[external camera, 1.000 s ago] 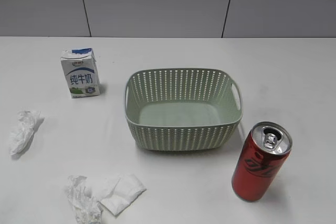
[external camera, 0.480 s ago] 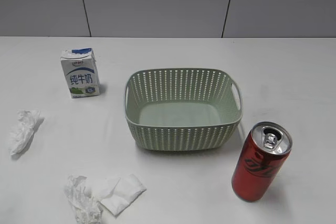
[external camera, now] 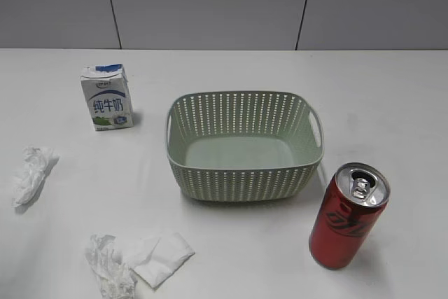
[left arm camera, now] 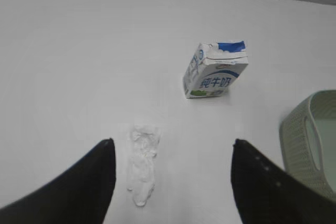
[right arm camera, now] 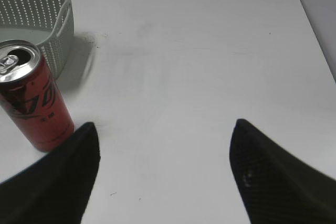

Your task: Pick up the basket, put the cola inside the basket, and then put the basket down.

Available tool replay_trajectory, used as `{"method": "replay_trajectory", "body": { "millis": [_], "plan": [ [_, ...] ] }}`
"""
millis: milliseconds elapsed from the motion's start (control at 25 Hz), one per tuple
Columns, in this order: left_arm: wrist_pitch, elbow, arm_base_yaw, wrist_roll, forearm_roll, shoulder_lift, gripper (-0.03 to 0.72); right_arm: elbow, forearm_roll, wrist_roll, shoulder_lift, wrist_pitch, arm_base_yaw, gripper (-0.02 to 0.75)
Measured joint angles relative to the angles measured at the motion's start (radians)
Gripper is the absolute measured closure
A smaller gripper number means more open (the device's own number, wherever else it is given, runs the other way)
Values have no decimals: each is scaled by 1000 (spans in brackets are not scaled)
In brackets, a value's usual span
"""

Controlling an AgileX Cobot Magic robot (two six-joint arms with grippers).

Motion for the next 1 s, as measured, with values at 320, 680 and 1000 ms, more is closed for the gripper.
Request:
{"method": "replay_trajectory", "body": {
  "millis": [320,680,1000],
  "plan": [
    [68,-219,-170,0,1,356,170,0,0,-2,0,0,0,153],
    [210,-529,-408,-117,57,743,171,0,0,0,0,0,0,153],
    [286,-716,-560,-324,151,1027,181,0,0,0,0,0,0,153]
  ]
}}
